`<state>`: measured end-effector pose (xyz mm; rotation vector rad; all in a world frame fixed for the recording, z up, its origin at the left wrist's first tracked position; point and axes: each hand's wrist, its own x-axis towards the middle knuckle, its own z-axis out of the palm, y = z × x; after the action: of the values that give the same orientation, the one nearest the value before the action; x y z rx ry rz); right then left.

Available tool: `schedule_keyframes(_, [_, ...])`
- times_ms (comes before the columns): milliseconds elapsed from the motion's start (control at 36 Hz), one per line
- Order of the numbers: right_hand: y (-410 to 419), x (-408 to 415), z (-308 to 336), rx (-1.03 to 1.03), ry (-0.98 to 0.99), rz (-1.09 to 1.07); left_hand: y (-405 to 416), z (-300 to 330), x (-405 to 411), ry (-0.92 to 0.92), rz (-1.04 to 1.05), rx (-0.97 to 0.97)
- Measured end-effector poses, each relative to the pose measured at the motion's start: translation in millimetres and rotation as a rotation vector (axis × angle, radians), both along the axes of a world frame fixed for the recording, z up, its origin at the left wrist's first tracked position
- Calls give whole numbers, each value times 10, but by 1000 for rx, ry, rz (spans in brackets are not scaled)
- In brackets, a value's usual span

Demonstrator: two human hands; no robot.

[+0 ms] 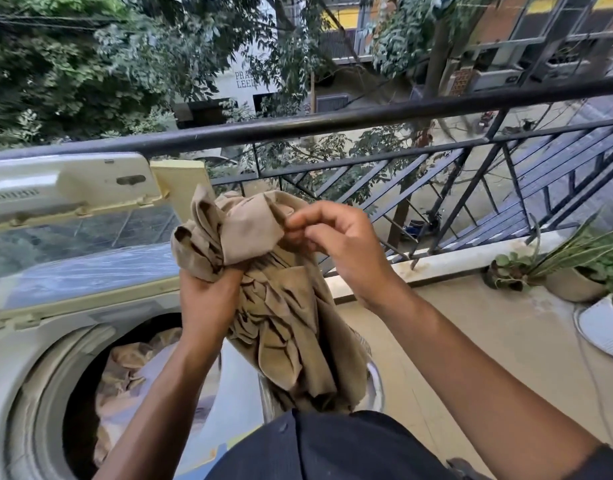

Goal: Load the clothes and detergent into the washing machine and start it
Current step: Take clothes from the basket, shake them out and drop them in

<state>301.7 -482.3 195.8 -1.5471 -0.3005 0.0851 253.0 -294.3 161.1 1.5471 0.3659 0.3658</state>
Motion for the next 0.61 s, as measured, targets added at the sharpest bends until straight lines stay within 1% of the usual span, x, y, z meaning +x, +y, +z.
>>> schedule_keyframes(56, [-101,88,-284,-170,-13,-152,15,26,-10,6,14,-18])
schedule_keyframes(83, [-160,137,-447,-263,-5,-173,23,38,-14,2,14,-21])
schedule_keyframes(111, [-226,155,-573,-352,17,-148,25,58,-17,-5,11,-21])
schedule_keyframes(222, [-400,126,-1057,-719,205,201,44,144,-10,-48,19,-46])
schedule_keyframes(278, [-435,63,-1301,-888,255,283,51,195,6,-71,39,-67])
schedule_keyframes(389, [-448,-58,-1683,-1082,281,256,73,304,17,-123,67,-88])
schedule_keyframes(472, [-493,-85,-1851,-1246,318,180,101,352,18,-146,45,-68])
schedule_keyframes(528, [-552,-68,-1913,-1304,329,126,123,342,24,-147,17,-21])
schedule_keyframes(611, [-672,24,-1877,-1351,312,30,146,299,26,-115,3,-2])
